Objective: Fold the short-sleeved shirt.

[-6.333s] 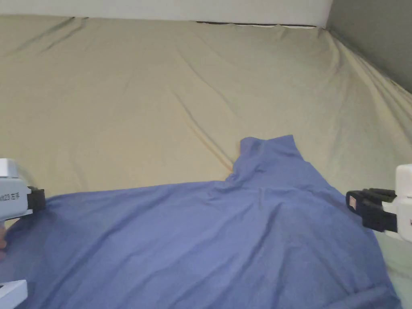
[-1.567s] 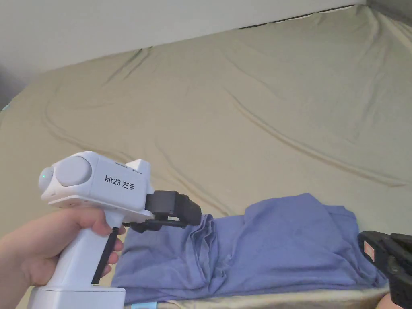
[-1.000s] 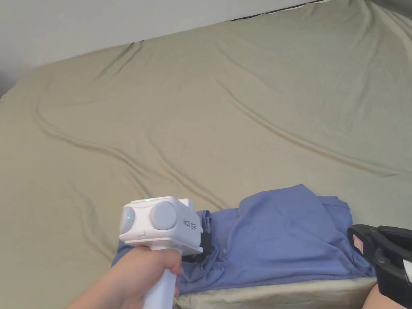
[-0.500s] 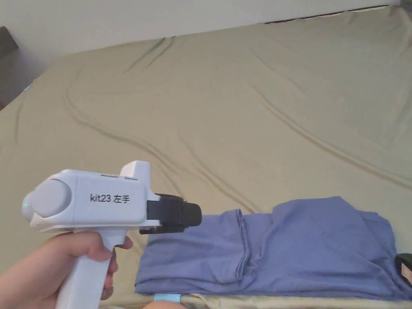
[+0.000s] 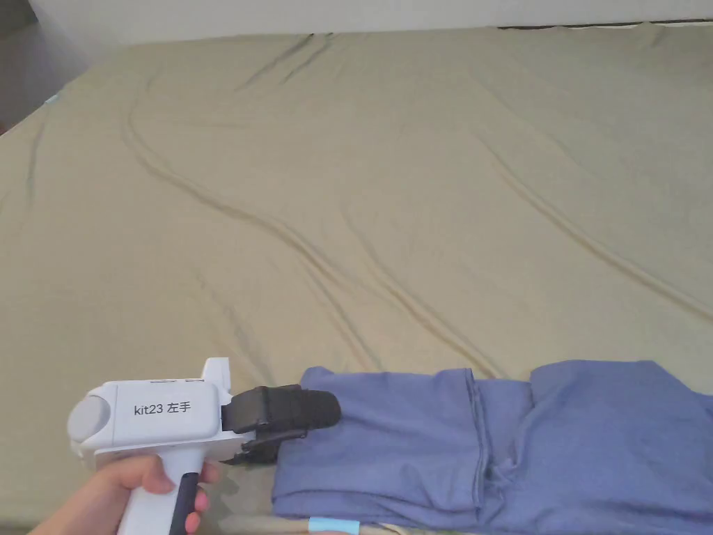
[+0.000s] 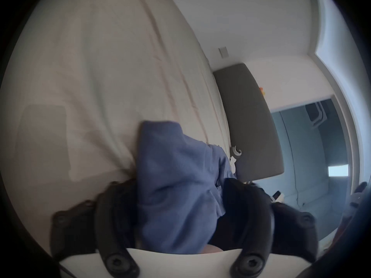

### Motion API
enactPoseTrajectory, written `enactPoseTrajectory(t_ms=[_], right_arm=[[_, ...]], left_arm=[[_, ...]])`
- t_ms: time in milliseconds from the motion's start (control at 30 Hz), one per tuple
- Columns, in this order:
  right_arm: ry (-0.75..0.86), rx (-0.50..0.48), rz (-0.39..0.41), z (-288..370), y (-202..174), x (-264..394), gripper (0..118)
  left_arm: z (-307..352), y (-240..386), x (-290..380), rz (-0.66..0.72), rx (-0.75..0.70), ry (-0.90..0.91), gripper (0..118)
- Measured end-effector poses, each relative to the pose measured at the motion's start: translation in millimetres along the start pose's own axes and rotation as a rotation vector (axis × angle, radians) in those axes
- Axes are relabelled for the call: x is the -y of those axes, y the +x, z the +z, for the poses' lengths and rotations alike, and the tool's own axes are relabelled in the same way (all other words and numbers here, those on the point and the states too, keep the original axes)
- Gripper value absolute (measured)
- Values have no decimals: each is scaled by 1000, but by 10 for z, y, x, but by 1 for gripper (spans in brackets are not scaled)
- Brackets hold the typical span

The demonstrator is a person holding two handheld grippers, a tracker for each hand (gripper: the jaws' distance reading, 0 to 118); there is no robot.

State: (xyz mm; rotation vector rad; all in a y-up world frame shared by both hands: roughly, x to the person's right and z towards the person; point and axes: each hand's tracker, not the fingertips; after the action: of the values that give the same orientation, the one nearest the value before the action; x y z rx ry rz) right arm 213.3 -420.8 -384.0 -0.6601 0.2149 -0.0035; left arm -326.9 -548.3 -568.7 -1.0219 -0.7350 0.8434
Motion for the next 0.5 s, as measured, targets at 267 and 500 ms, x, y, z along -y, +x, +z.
enactPoseTrajectory(t_ms=[267,500], right_arm=[[-13,21,23,-56,-125,-152,0],[-10,-2,31,-96,-241,-224,0]], left_arm=[[-290,-37,-193,-34,-75,-58,14],[177,319,-301,-25,-110,-10,11]])
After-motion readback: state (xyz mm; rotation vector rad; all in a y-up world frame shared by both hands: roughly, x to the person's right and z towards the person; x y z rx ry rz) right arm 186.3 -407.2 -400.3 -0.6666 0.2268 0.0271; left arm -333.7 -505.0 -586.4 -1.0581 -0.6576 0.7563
